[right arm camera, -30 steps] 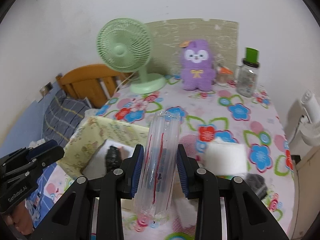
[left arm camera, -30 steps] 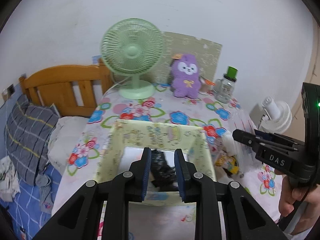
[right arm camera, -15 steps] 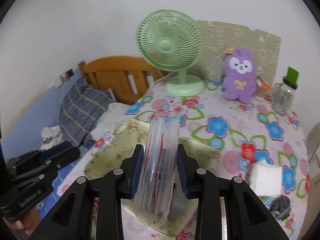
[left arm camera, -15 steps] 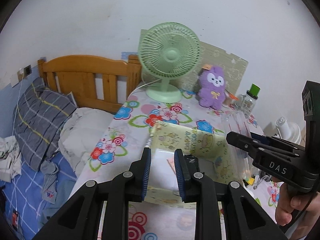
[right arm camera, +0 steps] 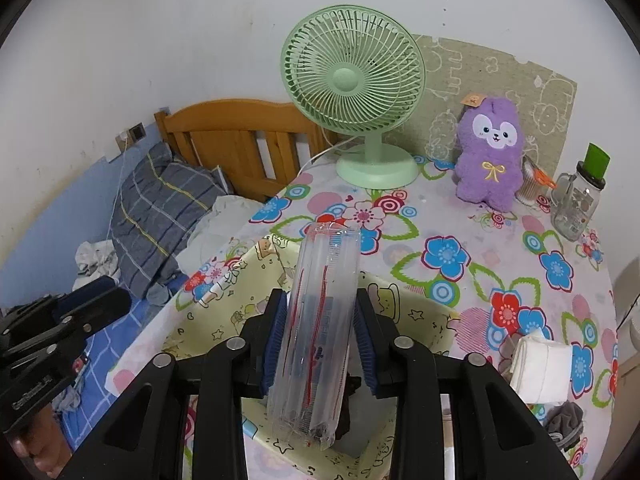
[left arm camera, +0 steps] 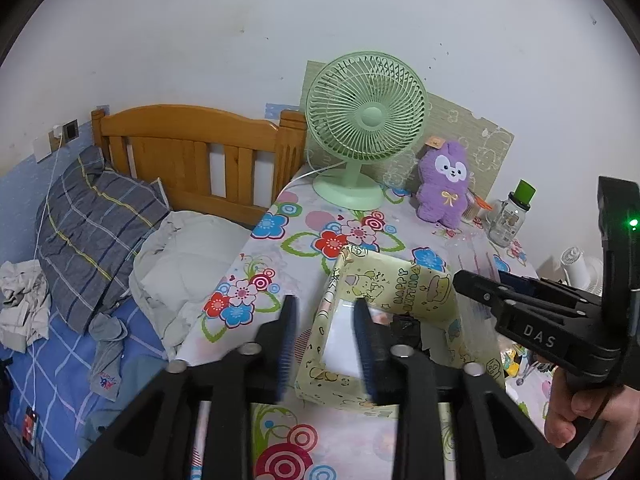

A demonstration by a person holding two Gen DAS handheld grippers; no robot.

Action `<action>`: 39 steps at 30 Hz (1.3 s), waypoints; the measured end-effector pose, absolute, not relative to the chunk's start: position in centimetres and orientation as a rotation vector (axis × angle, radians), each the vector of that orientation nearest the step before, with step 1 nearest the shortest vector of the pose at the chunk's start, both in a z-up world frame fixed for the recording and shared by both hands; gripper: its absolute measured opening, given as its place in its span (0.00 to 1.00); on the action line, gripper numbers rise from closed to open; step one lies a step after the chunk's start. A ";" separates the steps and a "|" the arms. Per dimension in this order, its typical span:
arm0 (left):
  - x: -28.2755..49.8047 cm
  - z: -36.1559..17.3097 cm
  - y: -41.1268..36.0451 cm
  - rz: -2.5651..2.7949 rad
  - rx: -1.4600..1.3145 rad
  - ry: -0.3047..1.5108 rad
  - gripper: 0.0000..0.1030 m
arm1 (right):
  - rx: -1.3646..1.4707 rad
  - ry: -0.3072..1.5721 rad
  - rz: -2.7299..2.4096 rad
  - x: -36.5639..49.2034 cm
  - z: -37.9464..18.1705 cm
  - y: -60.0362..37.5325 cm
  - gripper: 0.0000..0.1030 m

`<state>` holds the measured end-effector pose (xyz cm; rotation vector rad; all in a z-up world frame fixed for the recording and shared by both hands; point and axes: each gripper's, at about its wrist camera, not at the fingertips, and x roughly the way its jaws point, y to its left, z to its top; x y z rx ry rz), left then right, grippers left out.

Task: Organize soft objects
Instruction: 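Lower both items into the box and open both tools, then move both tools back toward the remaining cloth items on the table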

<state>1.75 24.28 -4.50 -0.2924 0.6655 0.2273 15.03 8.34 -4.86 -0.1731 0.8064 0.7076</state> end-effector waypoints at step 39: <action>3.2 -2.8 10.5 -0.031 -0.237 0.659 1.00 | -0.028 0.644 0.437 11.6 -0.8 -11.5 0.83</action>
